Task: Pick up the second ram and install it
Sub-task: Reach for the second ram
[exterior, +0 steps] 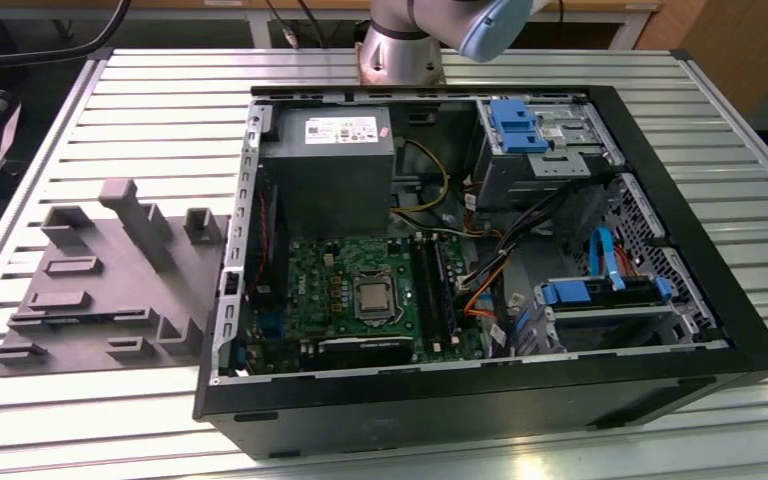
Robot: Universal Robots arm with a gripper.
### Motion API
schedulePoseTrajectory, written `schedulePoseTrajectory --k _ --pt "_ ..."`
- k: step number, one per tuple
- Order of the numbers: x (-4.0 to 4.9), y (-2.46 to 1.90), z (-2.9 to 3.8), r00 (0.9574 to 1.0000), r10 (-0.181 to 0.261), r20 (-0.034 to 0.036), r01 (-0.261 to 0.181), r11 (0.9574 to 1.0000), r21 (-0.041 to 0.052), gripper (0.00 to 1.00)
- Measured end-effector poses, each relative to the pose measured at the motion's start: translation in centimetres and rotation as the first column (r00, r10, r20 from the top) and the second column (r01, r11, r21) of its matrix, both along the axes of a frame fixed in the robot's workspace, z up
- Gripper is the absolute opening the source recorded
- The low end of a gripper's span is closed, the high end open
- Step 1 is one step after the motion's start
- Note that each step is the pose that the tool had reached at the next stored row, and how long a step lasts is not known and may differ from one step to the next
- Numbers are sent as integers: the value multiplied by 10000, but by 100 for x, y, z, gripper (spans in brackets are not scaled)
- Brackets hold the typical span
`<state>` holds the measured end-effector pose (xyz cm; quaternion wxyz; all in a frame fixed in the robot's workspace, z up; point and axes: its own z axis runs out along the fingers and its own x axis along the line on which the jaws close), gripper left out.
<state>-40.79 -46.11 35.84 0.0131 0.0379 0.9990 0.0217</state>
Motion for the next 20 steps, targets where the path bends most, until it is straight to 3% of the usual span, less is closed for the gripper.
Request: schedulePoseTrajectory --k 20 --pt "-57 -33 -80 10000 0 0 0 10000 0 11"
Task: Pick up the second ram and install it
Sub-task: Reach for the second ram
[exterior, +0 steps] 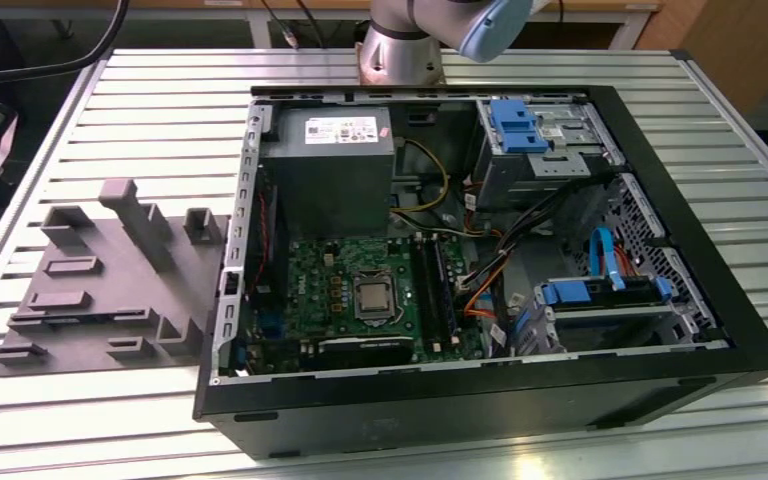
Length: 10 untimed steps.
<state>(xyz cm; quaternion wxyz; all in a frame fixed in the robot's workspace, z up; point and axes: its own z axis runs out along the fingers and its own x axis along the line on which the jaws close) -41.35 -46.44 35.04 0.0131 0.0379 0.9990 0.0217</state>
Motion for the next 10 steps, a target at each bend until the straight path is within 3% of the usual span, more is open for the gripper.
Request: schedulePoseTrajectory --k 10 --pt "-21 -9 -36 10000 0 0 0 10000 -1 11"
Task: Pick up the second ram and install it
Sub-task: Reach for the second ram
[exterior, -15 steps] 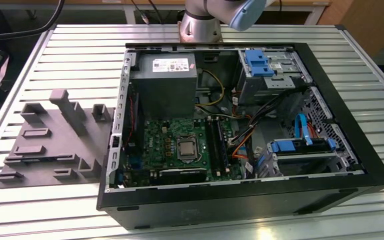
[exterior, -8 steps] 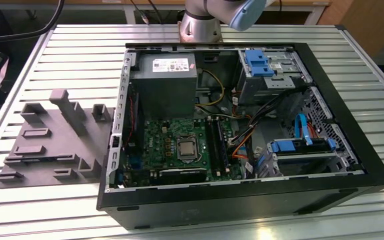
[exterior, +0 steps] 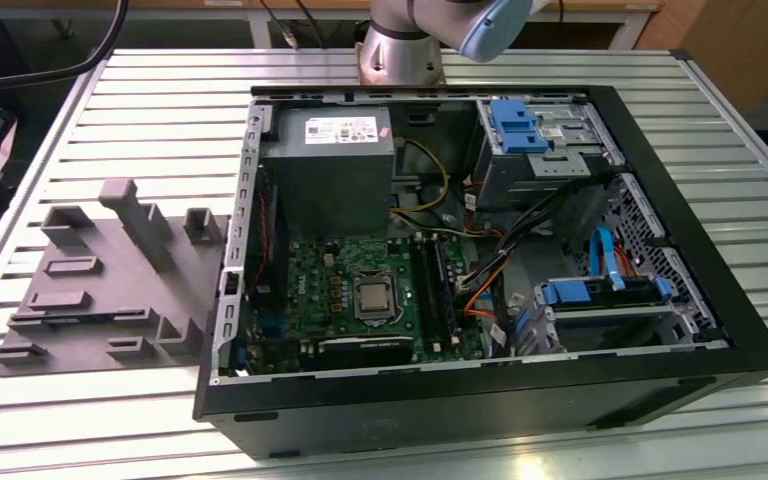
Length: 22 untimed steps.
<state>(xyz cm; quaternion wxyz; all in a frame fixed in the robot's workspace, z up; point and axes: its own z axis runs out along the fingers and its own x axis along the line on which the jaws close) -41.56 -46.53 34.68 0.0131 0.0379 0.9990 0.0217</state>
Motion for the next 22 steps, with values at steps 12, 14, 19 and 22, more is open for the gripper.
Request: schedulePoseTrajectory --k 12,14,19,22 --pt "-10 -5 -36 10000 0 0 0 10000 1 11" --pt "-11 -6 -41 10000 0 0 0 10000 0 11" --pt "-15 -8 -55 10000 0 0 0 10000 0 11" --pt "-18 -8 -63 10000 0 0 0 10000 0 11"
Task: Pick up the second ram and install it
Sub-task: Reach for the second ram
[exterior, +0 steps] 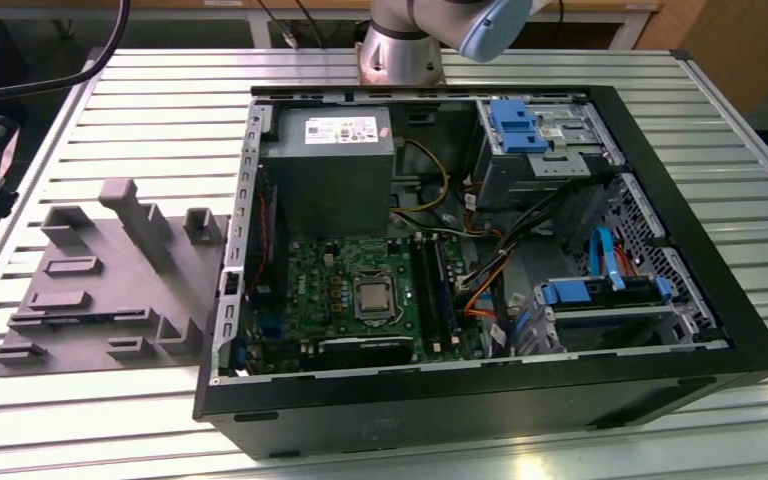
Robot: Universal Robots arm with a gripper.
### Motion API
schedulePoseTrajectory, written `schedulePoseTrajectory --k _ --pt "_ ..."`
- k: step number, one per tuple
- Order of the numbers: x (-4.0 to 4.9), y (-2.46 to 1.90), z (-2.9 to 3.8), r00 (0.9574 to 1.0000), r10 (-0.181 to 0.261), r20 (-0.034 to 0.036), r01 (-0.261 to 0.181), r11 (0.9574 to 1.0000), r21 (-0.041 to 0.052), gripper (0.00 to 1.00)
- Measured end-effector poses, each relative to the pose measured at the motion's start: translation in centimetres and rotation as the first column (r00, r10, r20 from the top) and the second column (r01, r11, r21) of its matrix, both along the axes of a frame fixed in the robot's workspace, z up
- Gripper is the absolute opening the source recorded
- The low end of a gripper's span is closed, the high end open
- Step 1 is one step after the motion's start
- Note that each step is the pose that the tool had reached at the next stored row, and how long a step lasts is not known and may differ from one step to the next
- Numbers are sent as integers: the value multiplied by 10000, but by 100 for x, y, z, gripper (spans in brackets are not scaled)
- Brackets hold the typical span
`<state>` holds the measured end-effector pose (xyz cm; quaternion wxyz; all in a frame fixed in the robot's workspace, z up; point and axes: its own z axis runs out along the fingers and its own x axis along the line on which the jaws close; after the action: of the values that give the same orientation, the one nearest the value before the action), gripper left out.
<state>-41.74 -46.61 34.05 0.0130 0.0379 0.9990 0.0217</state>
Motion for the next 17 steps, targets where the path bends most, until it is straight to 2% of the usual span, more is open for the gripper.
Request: schedulePoseTrajectory --k 17 --pt "-13 -6 -33 10000 0 0 0 10000 0 11"
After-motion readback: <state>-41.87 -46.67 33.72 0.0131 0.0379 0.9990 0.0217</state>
